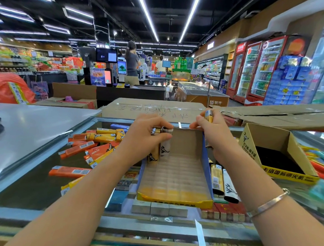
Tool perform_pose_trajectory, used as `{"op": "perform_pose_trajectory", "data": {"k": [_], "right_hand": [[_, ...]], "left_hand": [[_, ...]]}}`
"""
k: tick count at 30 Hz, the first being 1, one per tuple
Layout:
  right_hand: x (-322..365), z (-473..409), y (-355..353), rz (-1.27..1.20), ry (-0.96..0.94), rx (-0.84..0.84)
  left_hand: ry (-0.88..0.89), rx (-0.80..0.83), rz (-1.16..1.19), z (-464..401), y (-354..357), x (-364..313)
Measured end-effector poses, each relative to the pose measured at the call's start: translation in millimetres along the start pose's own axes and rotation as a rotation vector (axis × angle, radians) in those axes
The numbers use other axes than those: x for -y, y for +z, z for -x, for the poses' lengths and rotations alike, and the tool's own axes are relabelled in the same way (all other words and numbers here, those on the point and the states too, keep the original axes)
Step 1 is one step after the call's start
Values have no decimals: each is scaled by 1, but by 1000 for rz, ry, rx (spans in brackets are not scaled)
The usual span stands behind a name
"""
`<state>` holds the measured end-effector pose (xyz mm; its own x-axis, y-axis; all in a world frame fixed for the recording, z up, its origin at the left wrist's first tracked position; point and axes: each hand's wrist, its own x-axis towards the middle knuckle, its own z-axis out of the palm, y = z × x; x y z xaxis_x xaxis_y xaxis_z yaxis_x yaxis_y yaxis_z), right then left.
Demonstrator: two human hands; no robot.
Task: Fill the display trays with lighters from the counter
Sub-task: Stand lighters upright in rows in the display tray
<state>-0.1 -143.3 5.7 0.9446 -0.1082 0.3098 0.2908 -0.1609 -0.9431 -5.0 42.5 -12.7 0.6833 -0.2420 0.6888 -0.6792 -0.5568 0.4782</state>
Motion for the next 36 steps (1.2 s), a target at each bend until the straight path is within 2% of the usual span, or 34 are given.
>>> {"op": "perform_pose_trajectory", "data": {"k": [7,11,14,17,20,24,26,28,31,36], "right_hand": [[0,0,1,6,8,1],[0,0,2,-9,18,-2],[1,-1,1,-13,47,5],[5,0,-1,-40,44,4],[8,2,-3,-3,-161,-16],[11,9,1,140,-445,106],[9,12,6,326,-519,156],[5,13,11,464,-536,209],[4,15,15,518,-484,271],[5,17,14,546,-399,424]], "left_hand": [[59,-32,-290,-1,3,8],[70,-9,-348,-2,1,7],[16,79,-357,-3,-4,9],[-55,184,-330,-3,-8,12],[-75,235,-293,0,-8,12],[-58,98,-94,1,-8,3],[-57,29,9,0,-9,-3],[-62,3,97,0,-9,-8],[-59,12,166,1,-8,-13],[-60,42,112,2,-4,-13]]}}
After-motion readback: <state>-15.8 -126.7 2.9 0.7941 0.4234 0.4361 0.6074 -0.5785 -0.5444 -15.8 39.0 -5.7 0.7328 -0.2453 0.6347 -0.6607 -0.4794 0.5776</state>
